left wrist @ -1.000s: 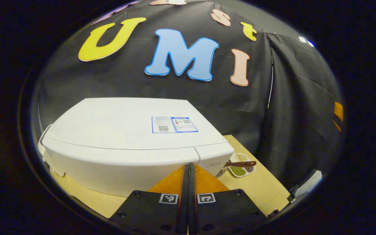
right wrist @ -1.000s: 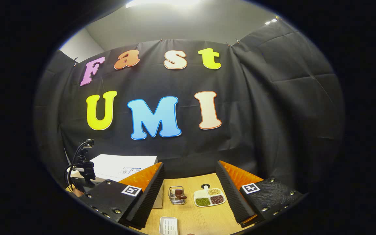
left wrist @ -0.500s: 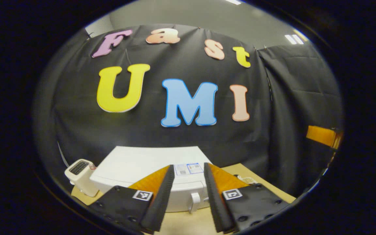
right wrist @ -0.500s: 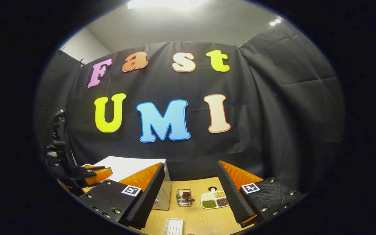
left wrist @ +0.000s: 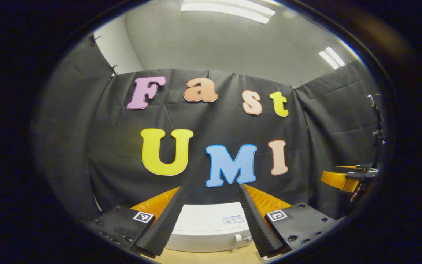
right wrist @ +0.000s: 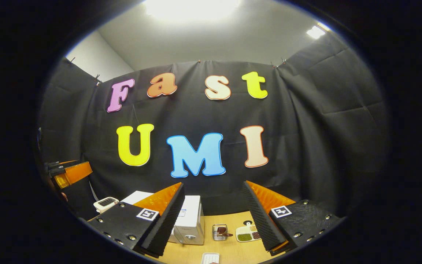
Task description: Open the microwave oven with the left hand, put the food in, and close the microwave oven.
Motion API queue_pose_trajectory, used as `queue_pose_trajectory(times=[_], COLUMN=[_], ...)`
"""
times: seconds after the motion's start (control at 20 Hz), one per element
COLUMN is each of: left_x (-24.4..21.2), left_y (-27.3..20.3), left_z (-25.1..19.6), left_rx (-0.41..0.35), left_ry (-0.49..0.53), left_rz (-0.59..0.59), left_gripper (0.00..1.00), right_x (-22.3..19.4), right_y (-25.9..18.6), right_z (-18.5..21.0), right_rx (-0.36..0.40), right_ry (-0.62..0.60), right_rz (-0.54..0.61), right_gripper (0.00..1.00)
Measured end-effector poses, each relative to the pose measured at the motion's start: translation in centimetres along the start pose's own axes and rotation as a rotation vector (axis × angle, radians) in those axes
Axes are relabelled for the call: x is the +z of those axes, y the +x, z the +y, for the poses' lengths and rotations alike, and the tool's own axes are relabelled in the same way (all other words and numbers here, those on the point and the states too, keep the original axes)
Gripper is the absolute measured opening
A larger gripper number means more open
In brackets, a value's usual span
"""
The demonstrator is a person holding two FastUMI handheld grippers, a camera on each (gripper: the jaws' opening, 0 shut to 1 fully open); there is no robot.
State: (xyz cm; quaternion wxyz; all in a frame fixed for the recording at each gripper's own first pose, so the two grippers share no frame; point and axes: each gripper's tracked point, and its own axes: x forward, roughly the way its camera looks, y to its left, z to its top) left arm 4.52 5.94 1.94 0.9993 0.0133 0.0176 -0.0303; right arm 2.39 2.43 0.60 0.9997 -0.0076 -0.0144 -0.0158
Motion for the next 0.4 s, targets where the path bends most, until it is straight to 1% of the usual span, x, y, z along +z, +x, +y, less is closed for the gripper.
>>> queue_pose_trajectory(times=[0.15, 0.2, 0.3, 0.4], left_x=[1.2, 1.4, 1.6, 1.9], left_y=[-1.2, -1.5, -1.9, -2.1], left_z=[0.8, 1.1, 1.6, 2.3], left_rx=[-0.023, -0.03, -0.043, -0.04], left_ry=[0.003, -0.002, -0.025, -0.04], left_rz=[-0.02, -0.02, -0.019, -0.028], left_gripper=[0.96, 0.98, 0.94, 0.96], right_x=[1.2, 1.5, 2.0, 2.2], right_y=[-1.2, -1.8, -2.5, -3.0], right_z=[1.4, 1.8, 2.6, 3.2], right_rx=[-0.013, -0.017, -0.019, -0.018], right_ry=[-0.019, -0.028, -0.039, -0.047], right_rz=[-0.013, -0.013, -0.016, -0.016], right_gripper=[0.95, 0.96, 0.96, 0.95])
